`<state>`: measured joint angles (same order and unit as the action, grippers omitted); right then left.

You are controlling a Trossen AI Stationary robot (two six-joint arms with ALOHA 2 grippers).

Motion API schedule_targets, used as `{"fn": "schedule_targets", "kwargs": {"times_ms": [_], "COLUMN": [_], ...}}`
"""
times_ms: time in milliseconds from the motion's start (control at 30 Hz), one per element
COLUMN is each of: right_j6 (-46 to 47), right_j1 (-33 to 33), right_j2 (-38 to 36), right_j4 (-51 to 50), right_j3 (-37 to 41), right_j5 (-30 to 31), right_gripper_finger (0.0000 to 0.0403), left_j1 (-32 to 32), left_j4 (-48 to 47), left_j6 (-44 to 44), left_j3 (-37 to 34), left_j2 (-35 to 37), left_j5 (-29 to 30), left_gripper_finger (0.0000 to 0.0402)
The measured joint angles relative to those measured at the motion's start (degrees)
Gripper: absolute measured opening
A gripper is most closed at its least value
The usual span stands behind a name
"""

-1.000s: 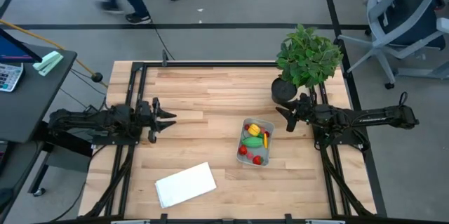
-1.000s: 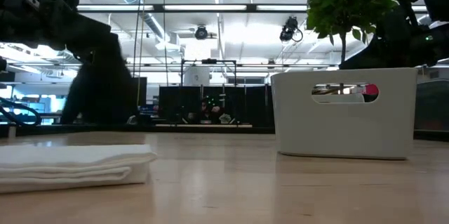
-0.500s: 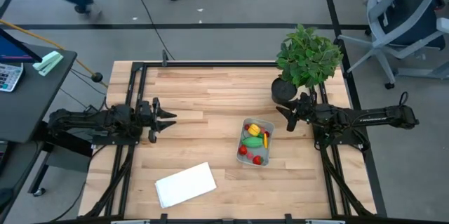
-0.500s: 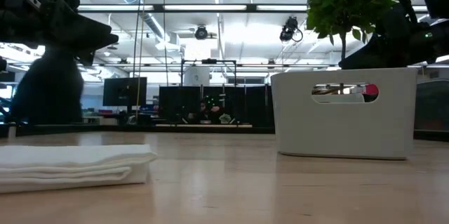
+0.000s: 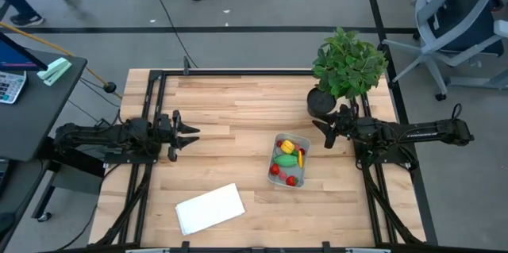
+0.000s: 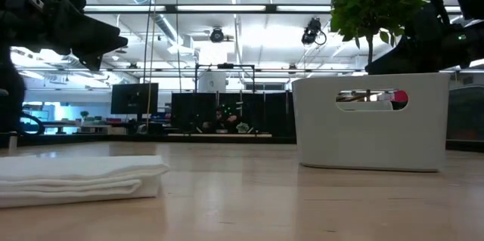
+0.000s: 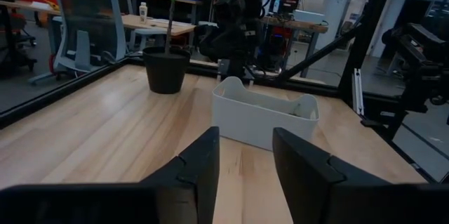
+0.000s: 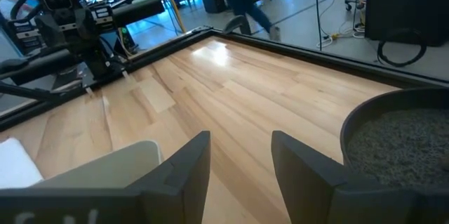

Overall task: Pick and placing Produce into tupperware
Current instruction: Return to Home Position

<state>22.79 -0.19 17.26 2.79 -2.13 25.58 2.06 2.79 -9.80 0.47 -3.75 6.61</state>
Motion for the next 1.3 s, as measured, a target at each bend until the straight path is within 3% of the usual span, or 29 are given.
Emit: {"fn": "schedule_targets", "kwargs": {"times_ms": [1300], "right_j6": [0.00], "right_j1": [0.00], "right_j2": [0.00], "right_j4": [0.02], "right_j3": [-0.07], "right_j5": [0.00], "right_gripper_finger": [0.0160], "left_j1": [0.00], "left_j4": [0.00], "left_j6": [0.02], "left_j3": [0.00], "left_j2": [0.00], "left_j5": [0.00], "left_gripper_finger": [0.0146]}}
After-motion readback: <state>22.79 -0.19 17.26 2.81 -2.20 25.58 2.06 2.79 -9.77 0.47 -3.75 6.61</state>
